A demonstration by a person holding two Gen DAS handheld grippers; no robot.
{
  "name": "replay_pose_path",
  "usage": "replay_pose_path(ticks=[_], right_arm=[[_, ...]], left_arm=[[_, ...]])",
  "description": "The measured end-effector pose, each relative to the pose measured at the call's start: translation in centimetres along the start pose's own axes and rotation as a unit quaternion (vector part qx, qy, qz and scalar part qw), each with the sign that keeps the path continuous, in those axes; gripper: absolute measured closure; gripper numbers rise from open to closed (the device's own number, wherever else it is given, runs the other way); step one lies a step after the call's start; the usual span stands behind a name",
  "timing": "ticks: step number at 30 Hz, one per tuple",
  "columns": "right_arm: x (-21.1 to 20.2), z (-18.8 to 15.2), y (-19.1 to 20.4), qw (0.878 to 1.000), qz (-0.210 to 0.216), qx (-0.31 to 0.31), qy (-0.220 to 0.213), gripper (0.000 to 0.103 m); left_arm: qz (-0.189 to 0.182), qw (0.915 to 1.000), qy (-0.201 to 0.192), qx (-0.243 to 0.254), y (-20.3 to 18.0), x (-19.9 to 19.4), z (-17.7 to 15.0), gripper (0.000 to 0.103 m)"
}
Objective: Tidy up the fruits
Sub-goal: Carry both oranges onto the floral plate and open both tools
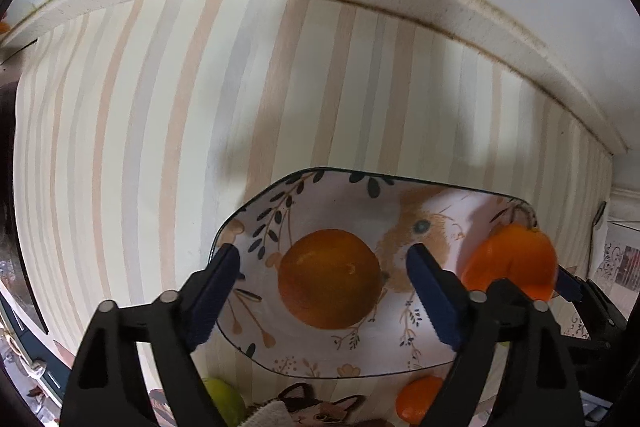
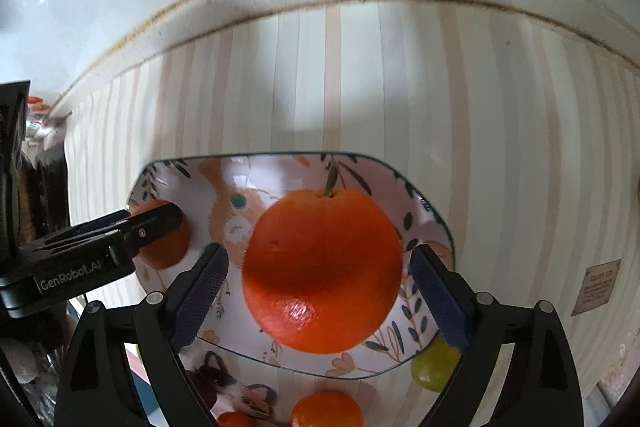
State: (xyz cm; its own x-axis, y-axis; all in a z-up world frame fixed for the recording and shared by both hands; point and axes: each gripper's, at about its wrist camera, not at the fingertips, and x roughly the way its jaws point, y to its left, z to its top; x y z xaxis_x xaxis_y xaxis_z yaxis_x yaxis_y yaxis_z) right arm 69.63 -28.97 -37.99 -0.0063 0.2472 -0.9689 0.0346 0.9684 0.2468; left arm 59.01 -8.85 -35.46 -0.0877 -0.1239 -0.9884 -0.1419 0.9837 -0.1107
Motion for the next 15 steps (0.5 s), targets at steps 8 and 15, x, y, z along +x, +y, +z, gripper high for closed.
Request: replay_pose_path(ticks=[8, 15], right_arm=[[-3.6, -3.6, 0.1, 1.000, -0.001, -0.008, -0.017, 0.008], [-5.6, -7.5, 1.4, 0.999, -0.007, -0.007, -0.038, 0.008]], left_arm=[[0.000, 0.9999, -0.009, 0.009, 0.2, -2.2, -3.5, 0.017], [0.021, 0.9981, -0.054, 0.018, 1.7, -5.8, -7.6, 0.017]])
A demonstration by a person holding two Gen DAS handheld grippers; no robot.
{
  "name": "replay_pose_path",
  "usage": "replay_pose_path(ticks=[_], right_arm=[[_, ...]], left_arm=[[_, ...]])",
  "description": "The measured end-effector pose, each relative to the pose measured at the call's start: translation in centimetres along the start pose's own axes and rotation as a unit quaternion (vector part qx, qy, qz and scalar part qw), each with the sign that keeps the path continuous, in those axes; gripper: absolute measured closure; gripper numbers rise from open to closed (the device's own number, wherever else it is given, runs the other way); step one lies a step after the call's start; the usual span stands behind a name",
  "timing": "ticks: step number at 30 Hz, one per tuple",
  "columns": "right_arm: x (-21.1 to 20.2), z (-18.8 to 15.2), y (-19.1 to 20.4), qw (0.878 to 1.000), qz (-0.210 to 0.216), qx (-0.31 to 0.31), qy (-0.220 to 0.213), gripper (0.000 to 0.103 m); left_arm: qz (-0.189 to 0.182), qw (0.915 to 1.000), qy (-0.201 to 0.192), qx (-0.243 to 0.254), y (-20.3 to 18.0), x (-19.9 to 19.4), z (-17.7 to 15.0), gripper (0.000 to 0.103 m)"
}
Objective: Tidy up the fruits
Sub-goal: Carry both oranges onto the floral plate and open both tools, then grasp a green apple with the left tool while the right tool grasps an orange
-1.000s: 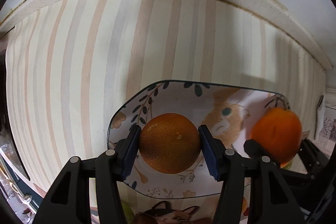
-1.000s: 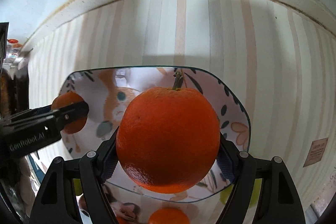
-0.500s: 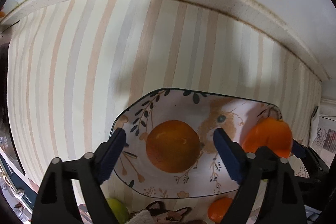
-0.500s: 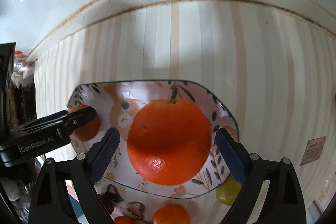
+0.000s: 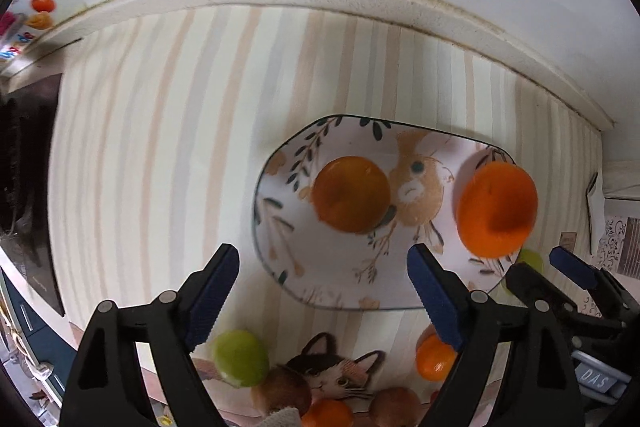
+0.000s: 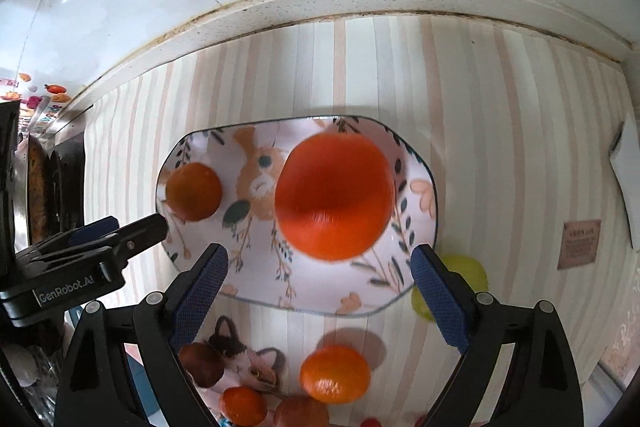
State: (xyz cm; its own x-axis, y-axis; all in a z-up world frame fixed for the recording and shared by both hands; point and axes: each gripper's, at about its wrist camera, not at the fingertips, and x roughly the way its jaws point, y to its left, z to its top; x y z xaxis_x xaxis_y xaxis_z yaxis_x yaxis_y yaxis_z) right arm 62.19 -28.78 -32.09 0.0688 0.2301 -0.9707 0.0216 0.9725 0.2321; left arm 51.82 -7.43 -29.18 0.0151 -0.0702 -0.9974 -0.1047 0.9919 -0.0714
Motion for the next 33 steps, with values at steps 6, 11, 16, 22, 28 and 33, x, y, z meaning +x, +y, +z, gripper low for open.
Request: replay_pose_path(ticks=[6, 11, 16, 22, 28, 33], right_arm=[[-3.3, -3.7, 0.9, 0.999, 0.000, 0.010, -0.037, 0.008], [-4.7, -7.7, 1.6, 0.998, 0.017, 0.029, -0.055, 0.008], [-3.2, -12.3, 1.5, 0.997, 0.024, 0.060, -0.045, 0.008], [1.3, -14.8, -0.3, 0.993, 0.016, 0.116, -0.011, 0.008], [4.9, -15.3, -2.3, 0.989, 0.008, 0.149, 0.009, 0.008], [6.9, -14.8, -3.0, 0.986, 0.015, 0.162, 0.025, 0.008]], left_arm=[[-0.003, 0.9987, -0.050, 0.011, 1.6, -4.7, -0.1, 0.017], [0.002, 0.9955, -0.088, 0.033, 2.3, -7.3, -3.4, 0.017], [0.027, 0.9941, -0.087, 0.059, 3.9, -6.2, -7.1, 0.017], [0.016, 0.9989, -0.015, 0.040, 6.9, -0.8, -8.6, 0.017], [-0.013, 0.9988, 0.047, -0.001, 8.6, 4.4, -7.8, 0.017], [-0.034, 0.9966, 0.072, -0.020, 8.9, 6.9, -7.4, 0.017]])
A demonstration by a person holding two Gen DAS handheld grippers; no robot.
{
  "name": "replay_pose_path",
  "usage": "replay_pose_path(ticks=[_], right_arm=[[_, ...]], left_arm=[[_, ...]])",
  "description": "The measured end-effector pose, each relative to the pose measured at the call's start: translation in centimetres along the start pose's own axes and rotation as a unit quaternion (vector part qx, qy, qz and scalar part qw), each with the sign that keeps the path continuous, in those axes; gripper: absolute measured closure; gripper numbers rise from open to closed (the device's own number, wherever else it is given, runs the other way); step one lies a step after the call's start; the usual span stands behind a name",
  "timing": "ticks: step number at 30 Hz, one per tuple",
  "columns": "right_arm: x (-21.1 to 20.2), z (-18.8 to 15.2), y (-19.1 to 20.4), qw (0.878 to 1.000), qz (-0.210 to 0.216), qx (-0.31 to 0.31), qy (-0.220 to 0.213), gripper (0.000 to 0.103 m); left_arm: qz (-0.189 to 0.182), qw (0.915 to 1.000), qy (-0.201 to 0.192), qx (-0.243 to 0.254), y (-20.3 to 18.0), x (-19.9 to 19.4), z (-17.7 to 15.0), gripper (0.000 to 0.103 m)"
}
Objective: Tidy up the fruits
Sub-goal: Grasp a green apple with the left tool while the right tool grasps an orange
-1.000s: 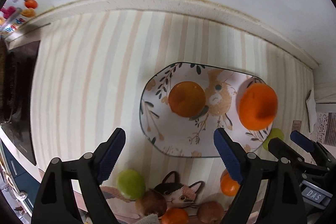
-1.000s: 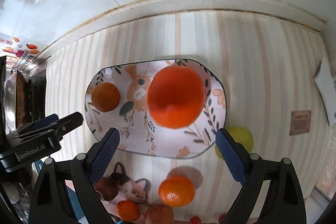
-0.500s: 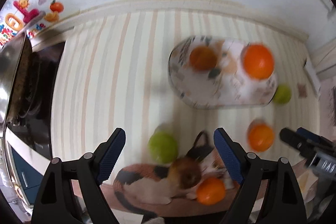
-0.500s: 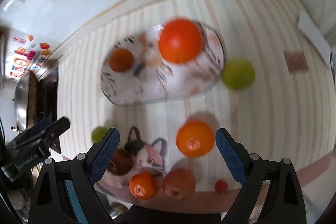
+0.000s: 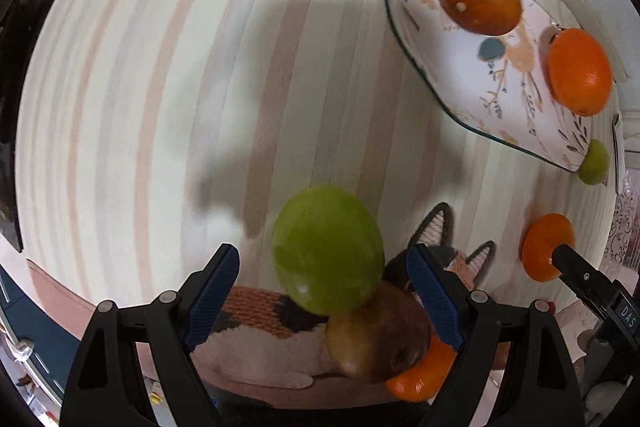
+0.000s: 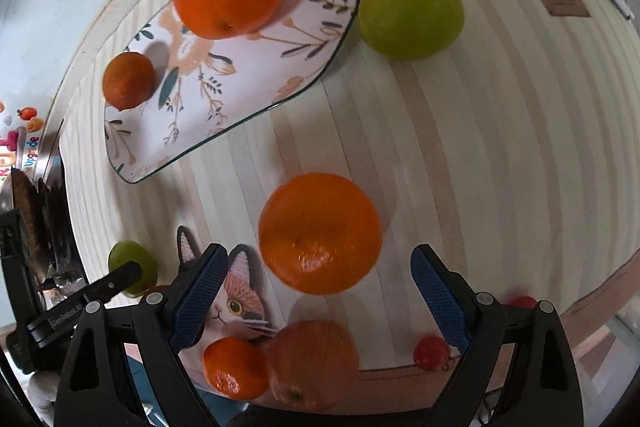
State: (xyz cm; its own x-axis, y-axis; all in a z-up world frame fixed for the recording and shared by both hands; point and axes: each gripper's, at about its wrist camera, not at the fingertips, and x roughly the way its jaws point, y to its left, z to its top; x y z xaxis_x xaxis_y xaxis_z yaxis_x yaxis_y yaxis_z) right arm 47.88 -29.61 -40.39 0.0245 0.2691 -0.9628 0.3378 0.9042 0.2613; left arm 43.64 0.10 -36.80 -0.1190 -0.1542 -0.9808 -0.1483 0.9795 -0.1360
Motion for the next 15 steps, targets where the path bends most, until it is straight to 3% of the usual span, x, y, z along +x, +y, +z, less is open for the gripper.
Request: replay_pose_path(ticks=[4, 6, 8, 11, 15], right_arm=[[1.0, 0.4, 0.2, 1.000, 0.006, 0.003, 0.011, 0.008], [1.5, 0.4, 0.4, 1.000, 0.004, 0.000, 0.014, 0.008], [1.7, 0.4, 0.6, 1.000, 0.001, -0.003, 0.017, 0.008], [2.1, 0.3, 0.8, 1.000, -0.001, -0.002, 0.019, 0.013], [2.4, 0.1, 1.2, 1.000, -0.020, -0.004, 0.009, 0.030]], left_arm=[[-0.002, 1.0000, 0.005, -0.003, -0.1, 0.9, 0.3, 0.026], [0.002, 1.0000, 0.007, -0.003, -0.3, 1.2, 0.3, 0.044], [-0.001, 1.0000, 0.009, -0.002, -0.4, 1.5, 0.2, 0.051], [0.007, 1.0000, -0.002, 0.002, -0.8, 1.5, 0.1, 0.051], [0.017, 0.9997, -0.014, 0.012, -1.7, 1.5, -0.4, 0.051]])
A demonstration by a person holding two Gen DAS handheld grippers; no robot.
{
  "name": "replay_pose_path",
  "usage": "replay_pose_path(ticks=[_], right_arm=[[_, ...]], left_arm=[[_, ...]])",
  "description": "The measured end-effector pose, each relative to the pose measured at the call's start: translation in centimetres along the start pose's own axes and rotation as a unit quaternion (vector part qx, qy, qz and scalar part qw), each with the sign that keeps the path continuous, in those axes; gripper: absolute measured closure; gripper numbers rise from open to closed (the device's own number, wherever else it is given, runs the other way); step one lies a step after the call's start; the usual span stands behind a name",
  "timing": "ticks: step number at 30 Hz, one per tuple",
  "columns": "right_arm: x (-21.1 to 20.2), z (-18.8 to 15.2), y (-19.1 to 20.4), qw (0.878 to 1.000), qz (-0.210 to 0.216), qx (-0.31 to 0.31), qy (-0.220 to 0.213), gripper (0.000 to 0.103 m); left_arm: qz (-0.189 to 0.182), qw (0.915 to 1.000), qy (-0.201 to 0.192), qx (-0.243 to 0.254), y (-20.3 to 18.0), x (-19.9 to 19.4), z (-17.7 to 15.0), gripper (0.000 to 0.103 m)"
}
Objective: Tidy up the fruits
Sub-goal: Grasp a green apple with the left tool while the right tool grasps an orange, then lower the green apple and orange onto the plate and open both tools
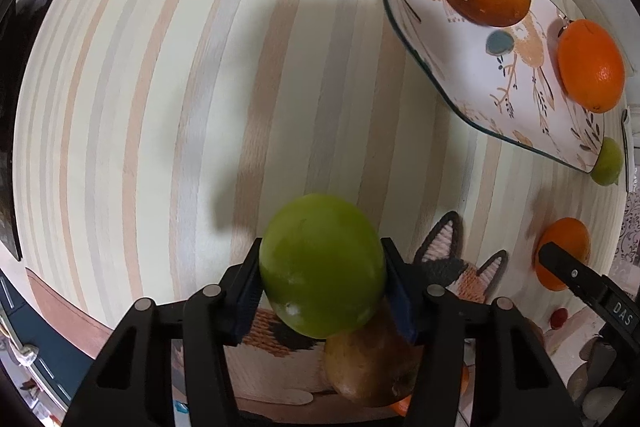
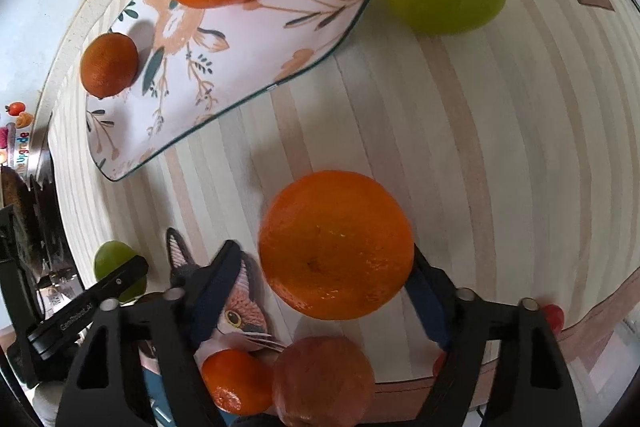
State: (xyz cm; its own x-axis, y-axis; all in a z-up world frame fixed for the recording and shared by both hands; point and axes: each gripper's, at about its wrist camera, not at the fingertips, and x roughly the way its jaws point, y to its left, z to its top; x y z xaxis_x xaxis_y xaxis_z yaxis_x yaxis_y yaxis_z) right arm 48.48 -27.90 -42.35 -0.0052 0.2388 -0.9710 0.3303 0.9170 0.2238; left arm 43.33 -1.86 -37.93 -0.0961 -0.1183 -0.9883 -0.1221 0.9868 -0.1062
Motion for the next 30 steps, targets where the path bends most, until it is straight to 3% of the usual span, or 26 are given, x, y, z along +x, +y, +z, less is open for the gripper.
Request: replay_pose_path(ticks=[1, 9, 13, 19, 24, 30], right_arm=[[0.0, -0.1, -0.1, 1.000, -0.003, -0.002, -0.004, 0.034], [-0.5, -0.2, -0.3, 1.000, 0.001, -0.012, -0.023, 0.035], [-2.1, 0.1, -0.1, 0.999, 0.018, -0.012, -0.031, 0.035], [-5.9, 2.7, 0.4, 0.997, 0.048, -0.010, -0.066, 0.035], [-6.6, 6.4, 1.4, 0.996, 0.025, -0.022, -0.082, 0.035], [-5.4, 8.7, 2.0, 0.997, -0.010, -0.037, -0.067, 0.035]], left_arm=[[0.000, 1.0000, -0.002, 0.000, -0.3, 0.0, 0.0, 0.051], [0.017, 0.9996, -0.018, 0.011, -1.5, -0.8, -0.4, 0.051], [0.007, 0.9990, -0.039, 0.021, -2.0, -3.4, -0.3, 0.051], [-0.022, 0.9951, -0.079, 0.056, -6.1, -8.1, 0.5, 0.051], [-0.019, 0.9935, -0.078, 0.081, -7.9, -8.3, 4.3, 0.051], [0.002, 0.9950, -0.047, 0.089, -8.3, -5.1, 7.9, 0.051]])
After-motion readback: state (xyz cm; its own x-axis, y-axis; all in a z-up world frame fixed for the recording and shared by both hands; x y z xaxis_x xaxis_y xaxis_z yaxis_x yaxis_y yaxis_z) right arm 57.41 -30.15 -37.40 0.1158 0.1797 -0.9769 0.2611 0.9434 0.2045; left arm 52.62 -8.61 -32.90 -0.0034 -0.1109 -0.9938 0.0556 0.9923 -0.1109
